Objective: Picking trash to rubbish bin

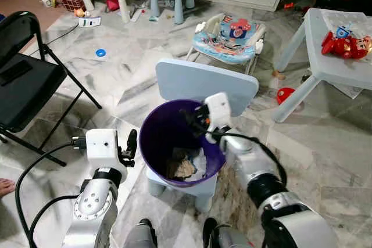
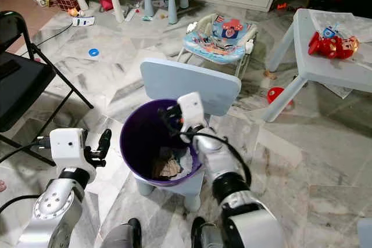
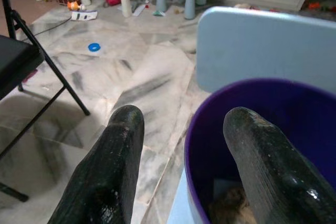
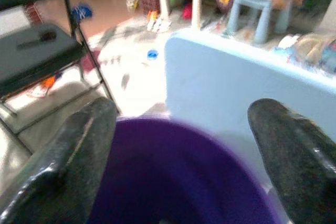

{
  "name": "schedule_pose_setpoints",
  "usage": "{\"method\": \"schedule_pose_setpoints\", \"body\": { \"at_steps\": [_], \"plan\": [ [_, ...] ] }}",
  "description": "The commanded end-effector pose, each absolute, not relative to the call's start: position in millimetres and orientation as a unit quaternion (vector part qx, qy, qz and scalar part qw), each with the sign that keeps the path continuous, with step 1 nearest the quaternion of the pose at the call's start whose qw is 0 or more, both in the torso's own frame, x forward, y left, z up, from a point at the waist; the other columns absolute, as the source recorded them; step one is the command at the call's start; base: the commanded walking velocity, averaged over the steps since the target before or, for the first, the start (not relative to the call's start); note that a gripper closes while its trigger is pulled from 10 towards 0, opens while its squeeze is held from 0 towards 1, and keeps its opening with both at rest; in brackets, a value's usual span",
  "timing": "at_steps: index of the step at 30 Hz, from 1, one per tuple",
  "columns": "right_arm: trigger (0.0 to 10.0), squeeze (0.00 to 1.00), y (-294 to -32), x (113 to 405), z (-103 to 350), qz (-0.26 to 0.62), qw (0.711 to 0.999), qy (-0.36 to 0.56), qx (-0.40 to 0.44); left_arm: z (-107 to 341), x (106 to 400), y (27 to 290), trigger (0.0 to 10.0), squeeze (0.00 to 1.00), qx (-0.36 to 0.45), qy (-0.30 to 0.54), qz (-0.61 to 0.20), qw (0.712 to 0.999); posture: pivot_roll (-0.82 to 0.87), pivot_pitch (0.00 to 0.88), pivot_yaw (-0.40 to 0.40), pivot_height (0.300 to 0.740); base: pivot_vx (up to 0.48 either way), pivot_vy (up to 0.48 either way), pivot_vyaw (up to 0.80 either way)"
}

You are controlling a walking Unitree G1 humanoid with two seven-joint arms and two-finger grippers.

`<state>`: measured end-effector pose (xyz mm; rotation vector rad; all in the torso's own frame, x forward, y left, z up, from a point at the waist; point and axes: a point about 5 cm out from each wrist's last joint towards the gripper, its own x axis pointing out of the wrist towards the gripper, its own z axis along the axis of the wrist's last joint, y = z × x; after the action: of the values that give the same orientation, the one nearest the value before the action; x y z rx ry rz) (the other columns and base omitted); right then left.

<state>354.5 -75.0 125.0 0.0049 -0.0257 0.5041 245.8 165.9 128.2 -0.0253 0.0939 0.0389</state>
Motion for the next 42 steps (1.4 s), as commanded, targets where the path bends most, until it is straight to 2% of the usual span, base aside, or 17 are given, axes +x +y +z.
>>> {"method": "schedule_pose_setpoints", "body": {
  "at_steps": [1,10,11,12,13,14,21,36,42],
  "plan": [
    [10.0,1.00,-86.9,352.3,134.4,0.227,0.973,-0.034,0.011,127.2,248.3,169.3,10.0,0.00,-0.020,0.049,0.033,0.998,0.15,0.229,-0.044,0.740,0.000,0.000,0.00],
    [10.0,1.00,-127.8,333.7,161.2,0.164,0.984,-0.068,0.012,138.1,259.5,168.7,10.0,0.00,-0.026,0.019,0.038,0.999,0.11,0.222,-0.047,0.740,0.000,0.000,-0.10],
    [10.0,0.27,-133.9,329.6,163.8,0.157,0.985,-0.069,0.013,138.4,260.4,167.8,10.0,0.00,-0.028,0.018,0.038,0.999,0.10,0.223,-0.048,0.740,0.000,0.000,-0.79],
    [10.0,0.07,-136.3,327.6,164.5,0.154,0.985,-0.069,0.014,138.2,260.7,167.5,10.0,0.00,-0.028,0.019,0.039,0.999,0.10,0.223,-0.048,0.740,0.000,0.000,-0.79],
    [10.0,0.07,-137.7,326.4,165.0,0.153,0.986,-0.069,0.014,138.0,260.9,167.3,10.0,0.00,-0.028,0.019,0.040,0.999,0.10,0.223,-0.048,0.740,0.000,0.000,-0.79],
    [10.0,0.00,-141.0,322.6,165.2,0.149,0.987,-0.063,0.009,137.0,261.2,166.4,10.0,0.00,-0.034,0.022,0.040,0.998,0.10,0.222,-0.048,0.740,0.000,0.000,-0.79],
    [10.0,0.00,-147.8,315.4,168.6,0.138,0.989,-0.043,0.009,135.6,262.2,164.6,10.0,0.00,-0.040,0.023,0.037,0.998,0.09,0.221,-0.051,0.740,0.000,0.000,-0.79],
    [10.0,0.00,-142.0,315.4,172.6,0.149,0.988,-0.029,0.011,136.8,265.7,162.3,10.0,0.00,-0.049,0.018,0.030,0.998,0.09,0.212,-0.058,0.740,0.000,0.000,-0.79],
    [10.0,0.00,-140.6,316.5,176.3,0.152,0.988,-0.036,0.011,136.2,266.8,160.6,10.0,0.00,-0.052,0.018,0.022,0.998,0.09,0.209,-0.057,0.740,0.000,0.000,-0.09]
  ]
}}
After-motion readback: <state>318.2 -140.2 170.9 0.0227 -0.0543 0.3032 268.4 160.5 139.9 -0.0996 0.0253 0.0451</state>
